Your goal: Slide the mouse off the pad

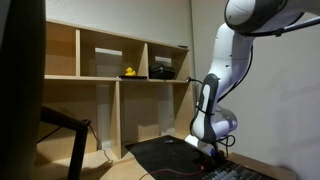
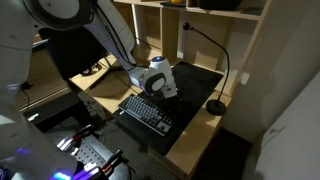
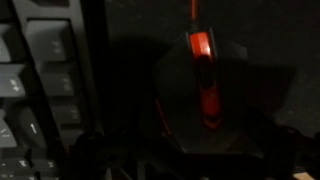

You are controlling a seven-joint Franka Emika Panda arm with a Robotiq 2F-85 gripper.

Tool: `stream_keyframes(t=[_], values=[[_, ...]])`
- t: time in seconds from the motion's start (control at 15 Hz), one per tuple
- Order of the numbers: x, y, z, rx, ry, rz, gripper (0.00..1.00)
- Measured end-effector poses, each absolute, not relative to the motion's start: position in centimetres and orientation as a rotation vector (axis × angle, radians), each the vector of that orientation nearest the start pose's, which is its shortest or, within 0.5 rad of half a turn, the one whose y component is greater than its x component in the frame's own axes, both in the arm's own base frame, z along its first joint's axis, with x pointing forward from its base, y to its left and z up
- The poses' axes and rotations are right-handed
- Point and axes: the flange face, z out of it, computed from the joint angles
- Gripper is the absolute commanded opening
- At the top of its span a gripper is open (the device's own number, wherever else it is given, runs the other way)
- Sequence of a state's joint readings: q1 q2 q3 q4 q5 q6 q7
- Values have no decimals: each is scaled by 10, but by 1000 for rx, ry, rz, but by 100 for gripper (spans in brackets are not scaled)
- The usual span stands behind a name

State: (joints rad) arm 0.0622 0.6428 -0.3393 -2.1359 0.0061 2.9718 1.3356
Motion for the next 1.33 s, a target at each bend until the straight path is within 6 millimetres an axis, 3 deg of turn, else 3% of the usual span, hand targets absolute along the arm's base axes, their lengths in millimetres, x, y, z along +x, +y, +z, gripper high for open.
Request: stream_keyframes(t=[0.07,0.13,0.27,0.47,1.0,1.33], values=[[563,-163,140,-2272,2196,-459,100],[565,-163,140,-2272,2203,-447,75],[568,-165,139,-2291,2205,-410,68],[569,-168,144,-2302,2221,-341,49],[574,-191,151,-2023,2331,-332,44],[557,-241,155,-1768,2463,-392,43]])
